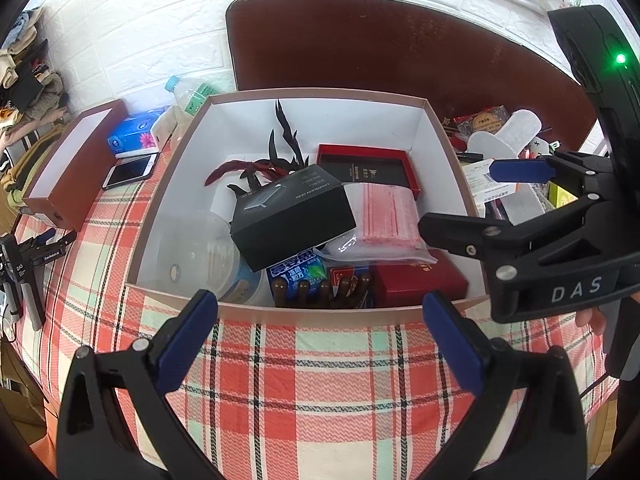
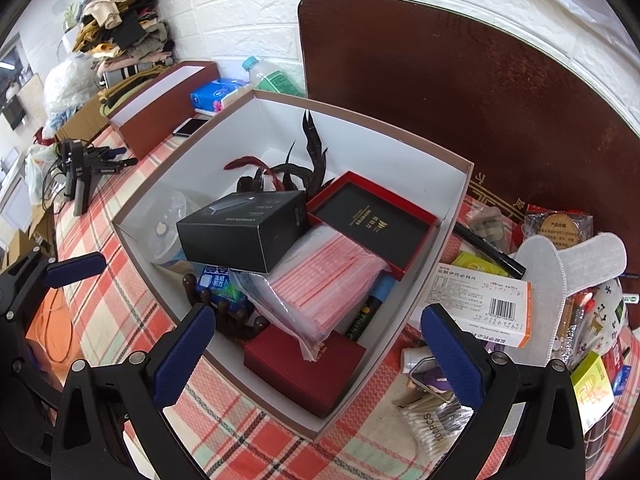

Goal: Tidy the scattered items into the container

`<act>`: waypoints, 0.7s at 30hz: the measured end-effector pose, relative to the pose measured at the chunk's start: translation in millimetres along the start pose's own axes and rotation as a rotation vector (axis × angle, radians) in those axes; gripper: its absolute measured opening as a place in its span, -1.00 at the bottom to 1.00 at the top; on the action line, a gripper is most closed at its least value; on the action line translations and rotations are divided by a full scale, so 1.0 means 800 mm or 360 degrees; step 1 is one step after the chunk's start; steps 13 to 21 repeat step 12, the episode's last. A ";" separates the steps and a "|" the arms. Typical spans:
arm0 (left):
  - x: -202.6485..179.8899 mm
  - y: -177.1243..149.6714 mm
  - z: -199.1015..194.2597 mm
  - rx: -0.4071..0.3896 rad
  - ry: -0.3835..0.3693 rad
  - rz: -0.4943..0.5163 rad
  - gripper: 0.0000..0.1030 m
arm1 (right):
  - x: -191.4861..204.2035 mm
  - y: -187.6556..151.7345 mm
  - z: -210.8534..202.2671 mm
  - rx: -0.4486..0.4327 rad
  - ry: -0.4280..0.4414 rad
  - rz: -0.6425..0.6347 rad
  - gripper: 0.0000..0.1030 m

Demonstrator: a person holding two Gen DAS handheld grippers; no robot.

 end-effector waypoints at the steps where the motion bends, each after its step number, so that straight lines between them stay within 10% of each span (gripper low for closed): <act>1: 0.000 0.000 0.000 0.0002 -0.0002 0.0003 0.99 | 0.000 0.000 0.000 0.0001 0.0003 0.0004 1.00; 21: -0.005 -0.004 0.000 0.0008 -0.0025 0.0004 0.99 | 0.002 -0.002 0.000 0.0000 -0.0004 -0.0003 1.00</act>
Point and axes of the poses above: each gripper's, at about its wrist camera, not at the fingertips, and z roughly the way its jaws point, x to its left, y to its top, the point moved 8 cm from there along z, roughly the way its jaws point, and after that the axes turned 7 degrees about x, right-handed, at the moved point
